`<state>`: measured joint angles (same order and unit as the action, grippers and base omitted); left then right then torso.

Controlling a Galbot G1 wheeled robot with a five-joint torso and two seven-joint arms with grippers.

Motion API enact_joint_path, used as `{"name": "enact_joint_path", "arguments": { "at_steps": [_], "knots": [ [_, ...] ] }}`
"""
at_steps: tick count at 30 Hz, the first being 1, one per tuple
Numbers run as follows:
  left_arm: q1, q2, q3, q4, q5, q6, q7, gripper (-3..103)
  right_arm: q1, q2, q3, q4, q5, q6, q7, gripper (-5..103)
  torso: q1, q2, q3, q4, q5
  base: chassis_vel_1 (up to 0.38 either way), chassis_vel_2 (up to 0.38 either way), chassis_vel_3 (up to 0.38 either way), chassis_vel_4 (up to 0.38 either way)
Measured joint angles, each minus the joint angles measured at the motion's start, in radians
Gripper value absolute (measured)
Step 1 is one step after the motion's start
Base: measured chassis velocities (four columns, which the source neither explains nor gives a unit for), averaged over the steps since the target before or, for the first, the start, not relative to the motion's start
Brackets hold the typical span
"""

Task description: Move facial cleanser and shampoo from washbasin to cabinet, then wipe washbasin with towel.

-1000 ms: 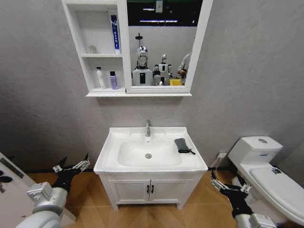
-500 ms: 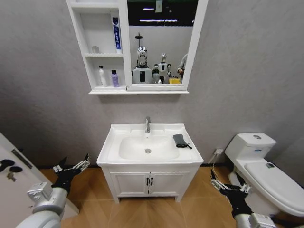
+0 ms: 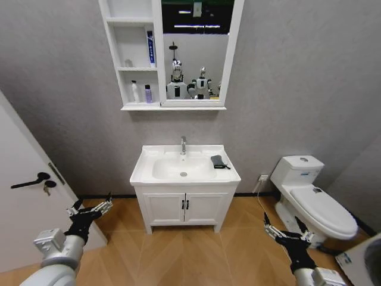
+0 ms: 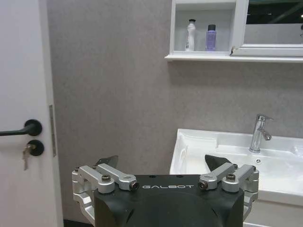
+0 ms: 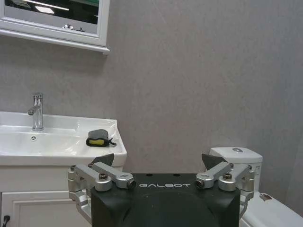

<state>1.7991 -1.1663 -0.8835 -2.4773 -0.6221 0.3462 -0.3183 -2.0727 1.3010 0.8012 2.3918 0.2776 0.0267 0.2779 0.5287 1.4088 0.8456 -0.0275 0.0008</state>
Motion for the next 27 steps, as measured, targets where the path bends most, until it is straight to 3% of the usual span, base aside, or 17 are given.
{"name": "enact_joint_path", "arguments": {
  "at_steps": [3,7,8,13,15,27],
  "knots": [
    [0.0,0.0,0.0,0.0,0.0,0.0,0.0,100,0.0,0.0,0.0,0.0,0.0,0.0,0.0,100,0.0,0.0,0.0,-0.0005,-0.0016,0.375,-0.369,-0.353,0.362],
    [0.0,0.0,0.0,0.0,0.0,0.0,0.0,100,0.0,0.0,0.0,0.0,0.0,0.0,0.0,100,0.0,0.0,0.0,0.0,0.0002,0.376,-0.365,-0.373,0.346],
    [0.0,0.0,0.0,0.0,0.0,0.0,0.0,100,0.0,0.0,0.0,0.0,0.0,0.0,0.0,100,0.0,0.0,0.0,-0.0005,-0.0015,0.35,-0.329,-0.326,0.323],
    [0.0,0.0,0.0,0.0,0.0,0.0,0.0,100,0.0,0.0,0.0,0.0,0.0,0.0,0.0,100,-0.001,0.0,0.0,0.0,-0.0002,0.313,-0.291,-0.287,0.297],
    [0.0,0.0,0.0,0.0,0.0,0.0,0.0,100,0.0,0.0,0.0,0.0,0.0,0.0,0.0,100,0.0,0.0,0.0,-0.0003,-0.0015,0.181,-0.232,-0.189,0.207],
    [-0.001,0.0,0.0,0.0,0.0,0.0,0.0,100,0.0,0.0,0.0,0.0,0.0,0.0,0.0,100,0.003,-0.001,0.001,-0.0006,-0.001,0.17,-0.19,-0.176,0.184]
  ]
}}
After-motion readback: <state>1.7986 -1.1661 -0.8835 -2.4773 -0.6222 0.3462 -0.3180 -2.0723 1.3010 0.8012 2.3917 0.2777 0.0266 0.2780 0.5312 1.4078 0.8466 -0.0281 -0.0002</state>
